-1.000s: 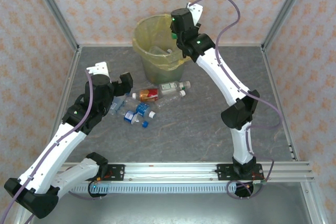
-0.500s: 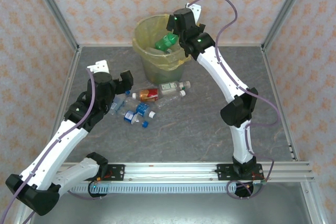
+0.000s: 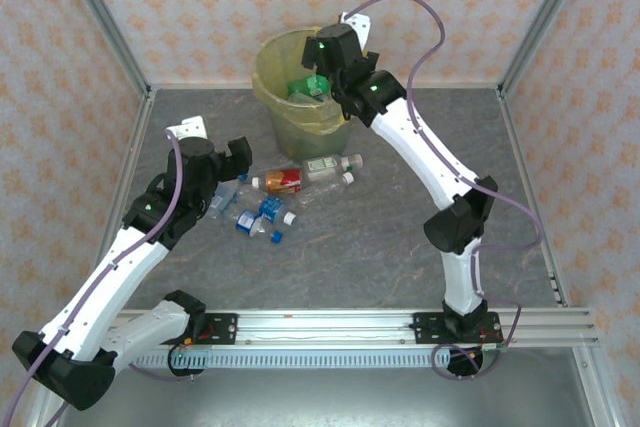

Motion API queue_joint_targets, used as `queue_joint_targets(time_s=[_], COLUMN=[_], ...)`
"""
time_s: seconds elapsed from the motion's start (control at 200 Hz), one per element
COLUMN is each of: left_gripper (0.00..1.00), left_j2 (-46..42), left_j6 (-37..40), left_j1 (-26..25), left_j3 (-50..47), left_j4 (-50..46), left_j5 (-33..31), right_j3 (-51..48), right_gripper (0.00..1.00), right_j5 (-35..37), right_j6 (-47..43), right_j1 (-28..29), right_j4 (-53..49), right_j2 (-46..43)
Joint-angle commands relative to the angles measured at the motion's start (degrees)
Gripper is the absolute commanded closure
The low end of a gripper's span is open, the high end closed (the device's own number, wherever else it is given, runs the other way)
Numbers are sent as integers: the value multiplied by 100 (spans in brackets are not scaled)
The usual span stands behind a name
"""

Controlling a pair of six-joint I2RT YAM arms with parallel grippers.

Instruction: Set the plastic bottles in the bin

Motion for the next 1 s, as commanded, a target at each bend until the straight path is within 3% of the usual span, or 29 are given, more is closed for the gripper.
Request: queue_joint_targets(time_s=[0.0,0.36,0.636,0.751,0.996], left_gripper=[1,3,8,9,10], left_j2=[10,329,1492,2010,2899], left_j6=[-90,41,737,709,824], left_j1=[204,1029,1315,1467,1653], left_j3=[-166,-513,-277,-79,107], left_j4=[-349,-518,-731,-887,-930], left_j5=[82,1005,1079,827,915], right_j3=[-168,-646,-1073,-1304,-1765], right_gripper=[0,0,0,0,0], right_j5=[222,-759,-1400,-1524,-1572], right_j6=[153,-122,-716,-922,-1112], right_j1=[173,323,322,316,100], right_j4=[-131,89,225,369,692], right_j2=[-372,-787,-1214,-1389,-1648])
